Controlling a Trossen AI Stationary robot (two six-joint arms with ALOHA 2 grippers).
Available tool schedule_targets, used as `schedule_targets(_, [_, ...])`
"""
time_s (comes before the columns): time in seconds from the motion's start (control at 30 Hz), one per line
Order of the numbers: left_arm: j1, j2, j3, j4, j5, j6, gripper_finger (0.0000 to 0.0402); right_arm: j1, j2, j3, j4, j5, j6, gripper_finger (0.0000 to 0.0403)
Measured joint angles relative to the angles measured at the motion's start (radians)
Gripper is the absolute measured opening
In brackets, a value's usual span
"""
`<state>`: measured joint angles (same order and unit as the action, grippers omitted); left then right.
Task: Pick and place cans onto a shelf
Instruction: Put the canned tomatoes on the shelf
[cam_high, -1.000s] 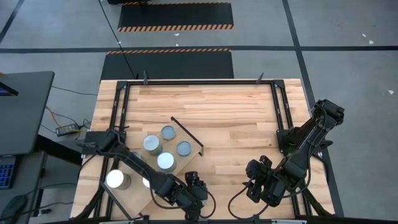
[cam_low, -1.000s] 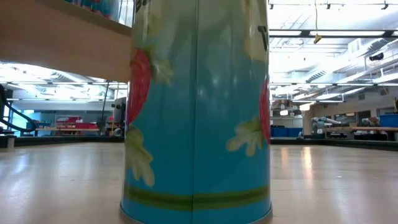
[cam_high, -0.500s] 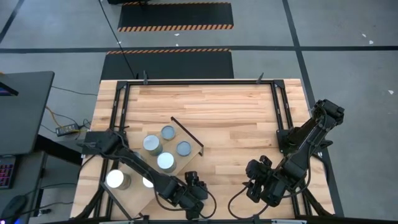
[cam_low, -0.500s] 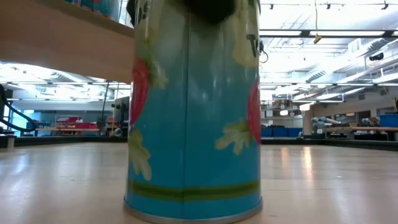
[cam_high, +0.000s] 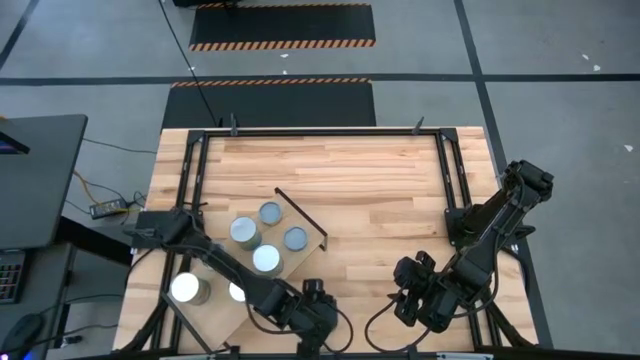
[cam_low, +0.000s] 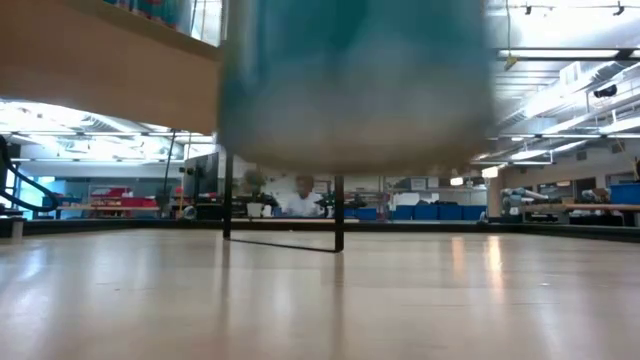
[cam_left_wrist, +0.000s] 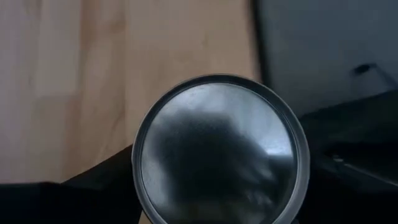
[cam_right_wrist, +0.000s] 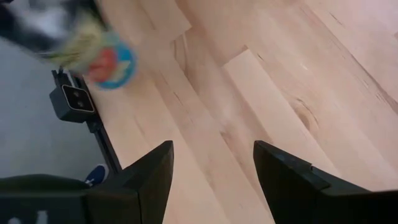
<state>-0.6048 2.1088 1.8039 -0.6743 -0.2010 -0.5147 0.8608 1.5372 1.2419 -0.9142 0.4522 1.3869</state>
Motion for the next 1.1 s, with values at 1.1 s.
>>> schedule_targets(1.1, [-0.396, -0.134, 0.504, -0.894, -0.082, -0.044, 0.0311, -0.008, 0.0, 0.0, 0.055, 0.001, 0.03, 0.0229])
